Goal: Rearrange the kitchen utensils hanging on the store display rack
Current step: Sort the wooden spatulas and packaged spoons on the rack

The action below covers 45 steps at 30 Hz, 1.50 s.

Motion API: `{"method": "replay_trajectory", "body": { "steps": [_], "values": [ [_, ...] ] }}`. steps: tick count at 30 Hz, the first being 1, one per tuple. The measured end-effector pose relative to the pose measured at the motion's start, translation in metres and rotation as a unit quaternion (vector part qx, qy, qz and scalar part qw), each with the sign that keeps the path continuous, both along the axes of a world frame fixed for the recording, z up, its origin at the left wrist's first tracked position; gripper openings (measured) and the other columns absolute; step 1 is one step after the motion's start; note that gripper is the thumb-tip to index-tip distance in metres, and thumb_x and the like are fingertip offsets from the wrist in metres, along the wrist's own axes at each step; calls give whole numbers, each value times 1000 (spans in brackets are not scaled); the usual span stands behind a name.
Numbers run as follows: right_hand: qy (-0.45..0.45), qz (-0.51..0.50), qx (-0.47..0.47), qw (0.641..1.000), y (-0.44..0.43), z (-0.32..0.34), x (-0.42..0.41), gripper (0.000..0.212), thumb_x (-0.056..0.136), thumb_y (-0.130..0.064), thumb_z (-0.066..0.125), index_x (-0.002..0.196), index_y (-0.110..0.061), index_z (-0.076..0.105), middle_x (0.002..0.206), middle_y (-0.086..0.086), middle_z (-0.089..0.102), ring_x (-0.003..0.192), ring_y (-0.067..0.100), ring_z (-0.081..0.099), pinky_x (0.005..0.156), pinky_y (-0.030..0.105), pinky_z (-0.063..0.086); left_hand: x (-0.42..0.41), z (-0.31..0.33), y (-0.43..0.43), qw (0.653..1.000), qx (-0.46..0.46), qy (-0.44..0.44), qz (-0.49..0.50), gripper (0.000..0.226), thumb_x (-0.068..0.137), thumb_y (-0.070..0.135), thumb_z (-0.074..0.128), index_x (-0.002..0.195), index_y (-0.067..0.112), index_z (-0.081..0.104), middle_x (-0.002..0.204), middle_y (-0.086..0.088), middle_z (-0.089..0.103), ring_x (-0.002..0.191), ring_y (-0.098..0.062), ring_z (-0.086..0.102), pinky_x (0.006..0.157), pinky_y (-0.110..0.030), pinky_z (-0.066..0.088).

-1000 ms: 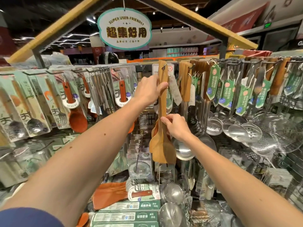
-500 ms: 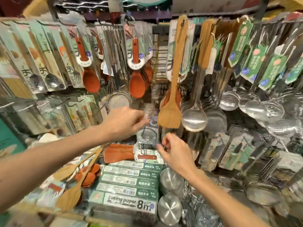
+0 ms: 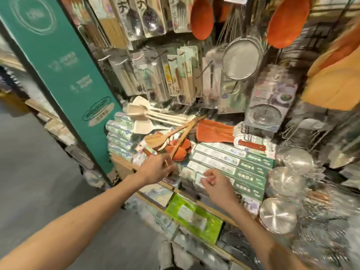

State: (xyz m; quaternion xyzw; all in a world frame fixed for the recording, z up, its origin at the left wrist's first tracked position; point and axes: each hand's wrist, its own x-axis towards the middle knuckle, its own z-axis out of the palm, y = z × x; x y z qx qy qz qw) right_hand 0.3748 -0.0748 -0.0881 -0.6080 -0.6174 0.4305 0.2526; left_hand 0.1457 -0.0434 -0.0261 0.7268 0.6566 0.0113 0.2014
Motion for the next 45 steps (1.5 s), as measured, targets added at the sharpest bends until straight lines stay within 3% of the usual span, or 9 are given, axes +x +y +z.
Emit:
{"method": "replay_trajectory", "body": {
  "steps": [9, 14, 18, 23, 30, 34, 38, 41, 45],
  "values": [
    [-12, -120, -91, 988, 92, -54, -111, 23, 91, -18, 66, 113, -9, 65, 80, -5, 57, 81, 16, 58, 76, 25, 43, -95, -84, 134, 997, -21, -56, 46, 32, 92, 36, 63, 110, 10, 66, 109, -15, 70, 105, -32, 65, 87, -36, 49],
    [-50, -146, -96, 983, 164, -72, -163, 23, 91, -19, 65, 110, -7, 66, 103, 13, 67, 99, 30, 64, 89, 42, 51, -118, -125, 209, 999, -4, -22, 24, 48, 93, 49, 49, 121, 12, 62, 120, -18, 62, 116, -38, 57, 95, -45, 49],
    [-114, -165, -86, 976, 199, -92, -187, 16, 88, -30, 68, 81, -24, 55, 85, 2, 63, 89, 27, 61, 71, 31, 48, -117, -153, 239, 998, -33, 48, -26, 51, 94, 55, 53, 130, 20, 55, 133, -9, 54, 126, -32, 47, 102, -47, 40],
    [-162, -233, -113, 952, 218, -112, -201, 24, 81, -41, 73, 92, -20, 69, 93, 1, 70, 94, 25, 65, 75, 34, 51, -116, -171, 246, 997, -2, 46, -55, 40, 98, 51, 48, 123, 20, 58, 125, -7, 54, 120, -28, 45, 102, -49, 36],
    [21, -306, -148, 940, 233, -107, -207, 28, 95, -24, 62, 84, 0, 70, 83, 9, 71, 77, 25, 66, 68, 32, 51, -113, -157, 247, 999, -4, -10, -34, 36, 95, 54, 54, 98, 20, 61, 96, 0, 65, 87, -20, 51, 87, -37, 36],
    [94, -337, -153, 924, 237, -98, -205, 29, 100, -24, 55, 73, -16, 63, 75, -1, 65, 64, 9, 57, 58, 20, 43, -104, -148, 236, 983, -79, -164, 10, 21, 90, 39, 64, 88, 18, 65, 85, -2, 69, 80, -22, 61, 67, -31, 43],
    [172, -354, -162, 905, 242, -102, -206, 30, 99, -33, 55, 82, -10, 62, 84, 5, 70, 74, 17, 66, 67, 30, 55, -98, -152, 224, 971, -101, -214, -34, 21, 91, 34, 64, 80, 17, 59, 74, -1, 64, 71, -20, 60, 61, -28, 38],
    [148, -366, -160, 905, 243, -119, -209, 37, 85, -29, 65, 108, -1, 58, 98, 10, 70, 86, 22, 70, 67, 34, 58, -101, -162, 216, 968, -89, -219, -86, 29, 95, 36, 60, 86, 9, 64, 71, -10, 64, 67, -25, 59, 60, -33, 42],
    [112, -372, -136, 911, 239, -127, -208, 24, 90, -20, 61, 108, -3, 60, 84, 4, 71, 75, 15, 67, 64, 28, 52, -114, -182, 204, 956, -72, -251, -131, 35, 93, 36, 50, 94, 9, 73, 76, -10, 71, 70, -26, 66, 65, -41, 53]
  ]
}}
